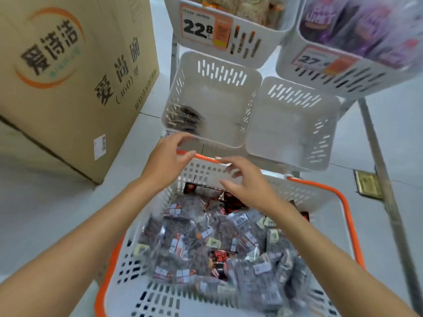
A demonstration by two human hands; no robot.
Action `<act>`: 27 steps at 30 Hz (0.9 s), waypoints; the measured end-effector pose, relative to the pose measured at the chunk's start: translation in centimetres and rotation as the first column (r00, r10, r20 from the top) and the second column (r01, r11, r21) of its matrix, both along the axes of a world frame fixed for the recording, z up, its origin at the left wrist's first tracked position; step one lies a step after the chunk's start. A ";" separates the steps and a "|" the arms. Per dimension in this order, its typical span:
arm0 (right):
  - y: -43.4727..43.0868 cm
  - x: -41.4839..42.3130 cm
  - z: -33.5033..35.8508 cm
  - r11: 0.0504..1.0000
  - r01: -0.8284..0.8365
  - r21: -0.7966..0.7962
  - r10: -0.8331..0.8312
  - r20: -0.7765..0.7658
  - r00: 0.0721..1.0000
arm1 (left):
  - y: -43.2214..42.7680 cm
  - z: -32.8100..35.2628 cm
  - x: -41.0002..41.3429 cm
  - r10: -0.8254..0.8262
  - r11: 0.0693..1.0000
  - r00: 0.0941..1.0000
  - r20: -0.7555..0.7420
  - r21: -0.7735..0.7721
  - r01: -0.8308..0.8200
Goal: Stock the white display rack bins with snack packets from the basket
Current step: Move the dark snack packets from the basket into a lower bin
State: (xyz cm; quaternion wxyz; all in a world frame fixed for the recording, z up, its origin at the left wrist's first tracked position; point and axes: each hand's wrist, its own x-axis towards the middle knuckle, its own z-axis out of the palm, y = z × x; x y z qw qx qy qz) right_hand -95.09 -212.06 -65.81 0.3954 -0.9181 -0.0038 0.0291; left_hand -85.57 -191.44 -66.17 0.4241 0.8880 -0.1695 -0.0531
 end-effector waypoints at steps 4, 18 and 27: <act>-2.0 -4.8 -2.9 0.981 -0.067 -0.183 0.018 -0.258 0.966 | 0.2 -0.4 -4.3 -0.056 0.998 0.997 -0.057 0.022 0.058; -2.7 -5.4 -1.8 0.986 0.065 -0.155 -0.085 -0.127 0.988 | 1.0 -0.9 -11.3 0.019 0.999 0.799 -0.601 -0.019 -0.038; -3.0 -11.1 1.6 0.973 -0.231 -0.015 0.216 -0.301 0.929 | -3.4 -0.1 -13.1 -0.283 0.936 0.277 -0.918 -0.328 -0.130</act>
